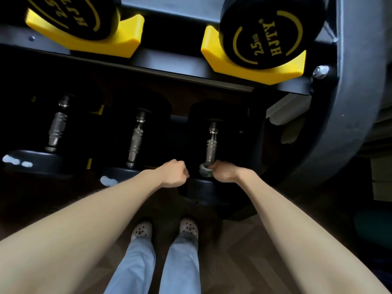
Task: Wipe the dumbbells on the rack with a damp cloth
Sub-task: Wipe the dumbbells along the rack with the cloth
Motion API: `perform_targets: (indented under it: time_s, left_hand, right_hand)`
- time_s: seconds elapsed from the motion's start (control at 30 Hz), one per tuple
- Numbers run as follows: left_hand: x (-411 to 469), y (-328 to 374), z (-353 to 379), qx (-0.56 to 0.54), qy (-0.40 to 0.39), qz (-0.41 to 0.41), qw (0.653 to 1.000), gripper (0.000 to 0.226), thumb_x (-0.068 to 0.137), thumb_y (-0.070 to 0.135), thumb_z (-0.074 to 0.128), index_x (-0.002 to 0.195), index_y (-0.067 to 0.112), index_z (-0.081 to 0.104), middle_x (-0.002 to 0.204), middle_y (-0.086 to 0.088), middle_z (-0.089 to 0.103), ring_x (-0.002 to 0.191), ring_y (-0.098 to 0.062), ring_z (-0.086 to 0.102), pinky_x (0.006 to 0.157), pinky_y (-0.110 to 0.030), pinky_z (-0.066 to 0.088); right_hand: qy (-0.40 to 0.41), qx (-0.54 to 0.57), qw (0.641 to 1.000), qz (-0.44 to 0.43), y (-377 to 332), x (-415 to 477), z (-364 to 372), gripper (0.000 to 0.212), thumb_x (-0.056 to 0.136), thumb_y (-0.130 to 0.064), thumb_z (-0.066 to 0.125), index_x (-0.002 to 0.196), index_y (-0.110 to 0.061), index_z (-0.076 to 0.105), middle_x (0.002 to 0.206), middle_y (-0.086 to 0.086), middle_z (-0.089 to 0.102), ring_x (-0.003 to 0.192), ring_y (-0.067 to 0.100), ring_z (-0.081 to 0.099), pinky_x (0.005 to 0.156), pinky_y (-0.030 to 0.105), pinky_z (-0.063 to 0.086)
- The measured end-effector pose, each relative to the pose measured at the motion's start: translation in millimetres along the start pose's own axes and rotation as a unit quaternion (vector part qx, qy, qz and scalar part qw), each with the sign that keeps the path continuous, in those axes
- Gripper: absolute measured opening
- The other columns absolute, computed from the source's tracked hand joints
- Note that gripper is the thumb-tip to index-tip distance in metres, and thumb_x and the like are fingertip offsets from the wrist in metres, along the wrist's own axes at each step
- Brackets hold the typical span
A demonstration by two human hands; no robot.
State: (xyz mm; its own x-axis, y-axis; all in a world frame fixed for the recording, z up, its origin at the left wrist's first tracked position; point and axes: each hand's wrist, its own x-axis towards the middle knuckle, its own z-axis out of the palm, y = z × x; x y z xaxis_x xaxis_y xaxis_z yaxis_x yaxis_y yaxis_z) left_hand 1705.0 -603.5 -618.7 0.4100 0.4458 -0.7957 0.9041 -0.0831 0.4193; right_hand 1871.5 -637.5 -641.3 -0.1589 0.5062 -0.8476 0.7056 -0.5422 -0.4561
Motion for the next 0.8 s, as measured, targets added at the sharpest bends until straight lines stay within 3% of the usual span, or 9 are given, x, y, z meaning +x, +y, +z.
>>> perform_targets:
  time_s: [0.03, 0.1, 0.2, 0.27, 0.33, 0.4, 0.5, 0.6, 0.8]
  left_hand:
    - [-1.2, -0.7, 0.0, -0.007, -0.001, 0.0, 1.0, 0.041, 0.085, -0.003, 0.037, 0.118, -0.002, 0.062, 0.127, -0.016, 0.059, 0.124, -0.03, 0.048, 0.103, -0.034, 0.04]
    - [-2.9, -1.5, -0.2, -0.023, -0.007, 0.0, 1.0, 0.045, 0.086, -0.005, 0.037, 0.125, 0.001, 0.059, 0.134, -0.013, 0.054, 0.13, -0.027, 0.043, 0.106, -0.03, 0.036]
    - [-2.6, -4.0, -0.9, -0.054, -0.016, -0.004, 0.998, 0.046, 0.085, -0.009, 0.04, 0.127, 0.0, 0.056, 0.137, -0.009, 0.052, 0.132, -0.022, 0.041, 0.102, -0.023, 0.035]
    - [0.2, -7.1, -2.1, -0.084, -0.026, -0.013, 0.996, 0.046, 0.084, -0.012, 0.042, 0.125, -0.002, 0.058, 0.135, -0.009, 0.053, 0.131, -0.021, 0.043, 0.096, -0.021, 0.04]
    - [4.2, -8.5, -2.7, -0.114, -0.034, -0.024, 0.993, 0.041, 0.084, -0.013, 0.043, 0.121, -0.005, 0.06, 0.131, -0.011, 0.056, 0.125, -0.02, 0.048, 0.081, -0.013, 0.046]
    - [7.1, -10.5, -4.0, -0.135, -0.033, -0.029, 0.99, 0.037, 0.086, -0.012, 0.042, 0.115, -0.006, 0.062, 0.126, -0.014, 0.059, 0.117, -0.022, 0.055, 0.068, -0.011, 0.047]
    - [12.5, -11.8, -4.2, -0.151, -0.034, -0.029, 0.988, 0.037, 0.086, -0.011, 0.038, 0.113, -0.005, 0.064, 0.121, -0.012, 0.061, 0.111, -0.026, 0.059, 0.077, -0.023, 0.05]
    - [16.8, -14.4, -3.2, -0.149, -0.039, -0.027, 0.988, 0.036, 0.089, -0.009, 0.039, 0.115, -0.003, 0.063, 0.122, -0.011, 0.059, 0.11, -0.028, 0.06, 0.079, -0.025, 0.051]
    - [15.4, -13.5, -1.3, -0.122, -0.045, -0.023, 0.991, 0.042, 0.086, -0.013, 0.038, 0.12, -0.002, 0.06, 0.13, -0.014, 0.057, 0.117, -0.025, 0.056, 0.078, -0.023, 0.049]
  right_hand:
    - [-0.007, -0.007, 1.0, -0.008, -2.4, 3.4, 1.4, 0.028, 0.091, 0.004, 0.036, 0.073, -0.004, 0.056, 0.084, 0.019, 0.059, 0.068, 0.023, 0.05, 0.062, 0.015, 0.032]
    - [-0.022, -0.001, 1.0, 0.008, -4.8, 10.8, -1.2, 0.03, 0.094, -0.008, 0.044, 0.066, -0.018, 0.051, 0.072, 0.001, 0.055, 0.067, 0.013, 0.048, 0.062, 0.022, 0.031]
    - [-0.008, -0.049, 0.996, 0.07, -18.3, 12.3, -17.7, 0.016, 0.087, 0.003, 0.044, 0.089, 0.002, 0.06, 0.087, 0.015, 0.059, 0.076, 0.025, 0.054, 0.053, 0.02, 0.034]
    - [0.081, -0.067, 0.993, 0.057, -21.6, 12.7, -30.5, 0.018, 0.084, 0.009, 0.042, 0.07, 0.003, 0.052, 0.074, 0.013, 0.048, 0.069, 0.024, 0.048, 0.044, 0.015, 0.032]
    - [0.192, -0.015, 0.981, 0.006, -21.6, 16.4, -38.9, 0.021, 0.084, 0.006, 0.042, 0.085, 0.004, 0.062, 0.089, 0.016, 0.057, 0.089, 0.029, 0.055, 0.063, 0.021, 0.046]
    - [0.266, -0.056, 0.96, -0.066, -25.1, 23.5, -35.6, 0.036, 0.083, 0.004, 0.044, 0.111, -0.004, 0.064, 0.12, 0.014, 0.057, 0.115, 0.03, 0.051, 0.093, 0.031, 0.042]
    - [0.196, -0.316, 0.92, -0.126, -24.1, 36.0, -22.5, 0.048, 0.088, -0.003, 0.046, 0.134, -0.016, 0.049, 0.148, 0.003, 0.034, 0.138, 0.025, 0.026, 0.109, 0.029, 0.014]
    - [0.124, -0.399, 0.906, -0.072, -19.2, 41.9, -13.1, 0.049, 0.092, -0.015, 0.047, 0.14, -0.018, 0.041, 0.153, 0.001, 0.024, 0.145, 0.021, 0.008, 0.116, 0.039, 0.002]
    - [0.051, -0.334, 0.94, -0.035, -19.2, 28.1, 13.2, 0.039, 0.094, -0.013, 0.037, 0.128, -0.013, 0.056, 0.138, 0.014, 0.049, 0.128, 0.03, 0.043, 0.108, 0.033, 0.033]
